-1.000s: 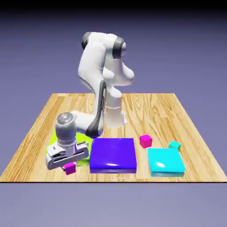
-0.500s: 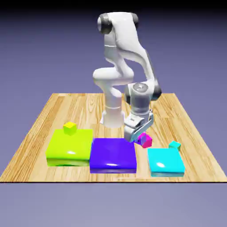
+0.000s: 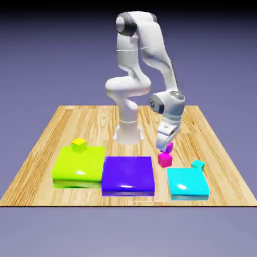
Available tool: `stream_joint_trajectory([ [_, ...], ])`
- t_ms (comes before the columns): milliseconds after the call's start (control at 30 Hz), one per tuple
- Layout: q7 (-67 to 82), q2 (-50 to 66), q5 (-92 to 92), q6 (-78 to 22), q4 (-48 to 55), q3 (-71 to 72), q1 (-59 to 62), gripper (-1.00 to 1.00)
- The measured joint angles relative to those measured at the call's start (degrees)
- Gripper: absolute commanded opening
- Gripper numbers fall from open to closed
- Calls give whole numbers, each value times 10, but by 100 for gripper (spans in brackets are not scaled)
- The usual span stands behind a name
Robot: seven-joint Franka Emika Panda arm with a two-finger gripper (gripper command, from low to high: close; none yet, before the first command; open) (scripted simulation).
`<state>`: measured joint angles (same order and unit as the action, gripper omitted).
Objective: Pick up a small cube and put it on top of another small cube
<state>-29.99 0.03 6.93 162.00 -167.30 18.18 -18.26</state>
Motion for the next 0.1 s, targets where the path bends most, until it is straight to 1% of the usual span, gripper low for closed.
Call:
stream_joint_trajectory([
  [33, -2, 4, 4, 3, 0, -1, 0, 100],
  [100, -2, 4, 3, 4, 0, -3, -1, 100],
])
